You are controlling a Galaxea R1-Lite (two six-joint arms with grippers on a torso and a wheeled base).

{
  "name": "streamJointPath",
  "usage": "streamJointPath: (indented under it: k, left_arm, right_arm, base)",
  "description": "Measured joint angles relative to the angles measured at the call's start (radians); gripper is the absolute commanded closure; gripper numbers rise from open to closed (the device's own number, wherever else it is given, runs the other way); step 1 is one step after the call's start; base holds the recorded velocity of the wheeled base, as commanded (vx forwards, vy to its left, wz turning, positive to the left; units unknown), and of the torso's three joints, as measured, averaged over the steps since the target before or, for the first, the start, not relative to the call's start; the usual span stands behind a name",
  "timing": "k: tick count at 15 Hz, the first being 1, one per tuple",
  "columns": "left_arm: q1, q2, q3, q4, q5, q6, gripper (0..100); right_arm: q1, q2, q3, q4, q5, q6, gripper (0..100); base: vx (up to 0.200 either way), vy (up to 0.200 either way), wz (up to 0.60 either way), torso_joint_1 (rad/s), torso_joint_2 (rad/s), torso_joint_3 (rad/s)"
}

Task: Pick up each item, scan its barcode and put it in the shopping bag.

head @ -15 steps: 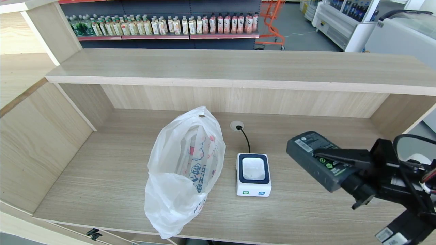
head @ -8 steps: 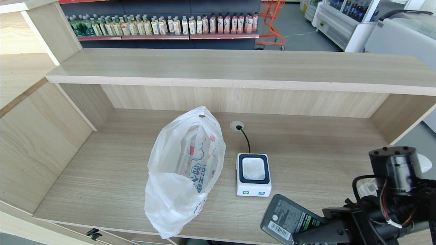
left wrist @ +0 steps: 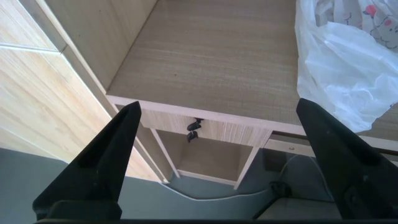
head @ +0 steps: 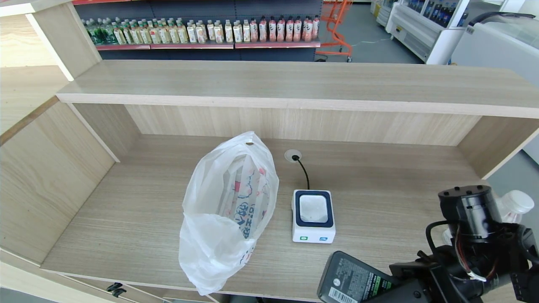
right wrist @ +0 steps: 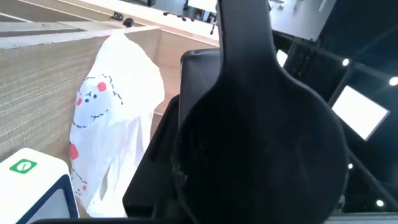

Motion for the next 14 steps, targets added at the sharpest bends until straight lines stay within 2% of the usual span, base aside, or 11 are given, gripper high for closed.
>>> streamJointPath:
  k: [9, 14]
  left_arm:
    - [0.000, 0.000, 0.000, 0.000, 0.000, 0.000, 0]
    - [0.001, 0.000, 0.000, 0.000, 0.000, 0.000, 0]
  right_arm:
    - [-0.024, 0.050, -0.070, 0.002, 0.017, 0.000, 100]
    - [0.007, 0.064, -0.092, 0.001, 0.020, 0.000, 100]
  base:
    - [0.000, 0.000, 0.00, 0.000, 0.00, 0.000]
    - [0.000, 0.000, 0.00, 0.000, 0.00, 0.000]
